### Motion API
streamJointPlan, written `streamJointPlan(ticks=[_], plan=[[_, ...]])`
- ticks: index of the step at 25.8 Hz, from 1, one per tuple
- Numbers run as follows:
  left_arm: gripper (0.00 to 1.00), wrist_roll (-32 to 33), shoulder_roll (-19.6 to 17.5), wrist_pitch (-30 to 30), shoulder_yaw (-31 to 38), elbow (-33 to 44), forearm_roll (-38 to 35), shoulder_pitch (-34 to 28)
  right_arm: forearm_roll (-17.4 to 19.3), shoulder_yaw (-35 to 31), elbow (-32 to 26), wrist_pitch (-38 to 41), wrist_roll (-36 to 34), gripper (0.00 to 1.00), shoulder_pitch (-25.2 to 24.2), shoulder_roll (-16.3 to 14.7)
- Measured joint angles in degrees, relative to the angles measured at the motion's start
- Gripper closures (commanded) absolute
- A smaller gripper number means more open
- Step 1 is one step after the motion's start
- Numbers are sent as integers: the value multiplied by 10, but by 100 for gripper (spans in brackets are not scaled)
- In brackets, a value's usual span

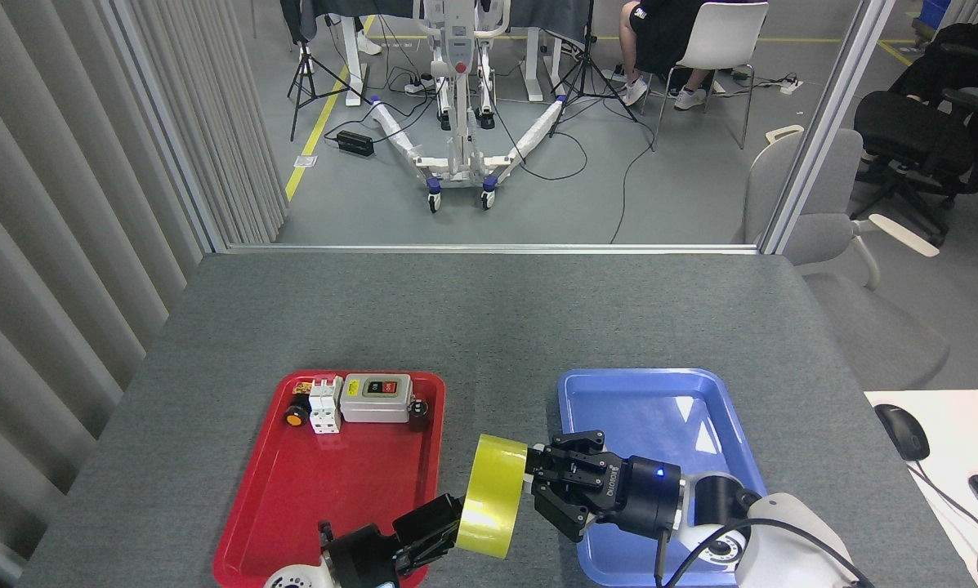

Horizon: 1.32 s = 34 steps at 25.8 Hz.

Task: Place and move tape with both arms
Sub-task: 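Release the tape from the left gripper and withdraw it to the red tray, then carry the tape over the blue tray with the right gripper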

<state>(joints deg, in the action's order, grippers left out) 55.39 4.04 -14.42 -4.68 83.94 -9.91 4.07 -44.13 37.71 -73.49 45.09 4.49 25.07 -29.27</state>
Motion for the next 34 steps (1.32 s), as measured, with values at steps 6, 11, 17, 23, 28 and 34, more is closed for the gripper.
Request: streamJointPlan(ticks=[6, 11, 17, 23, 28, 34], plan=[[0, 0, 1, -31, 23, -23, -2, 5, 0, 1, 0, 0, 3, 90, -1, 6], [0, -13, 1, -74, 71, -51, -8, 12, -1, 1, 0, -1, 3, 90, -1, 14], [0, -19, 0, -108, 139, -65, -9, 18, 0, 1, 0, -1, -2, 90, 1, 17], [0, -93, -24, -117, 168, -40, -173, 34, 5, -9, -6, -1, -2, 92, 1, 15], [0, -379, -7, -43, 163, 58, -601, 21, 7, -110, -8, -1, -2, 95, -36, 13], [0, -488, 21, 140, 59, 99, -800, -43, 2, -250, -1, -64, 78, 96, -77, 17]])
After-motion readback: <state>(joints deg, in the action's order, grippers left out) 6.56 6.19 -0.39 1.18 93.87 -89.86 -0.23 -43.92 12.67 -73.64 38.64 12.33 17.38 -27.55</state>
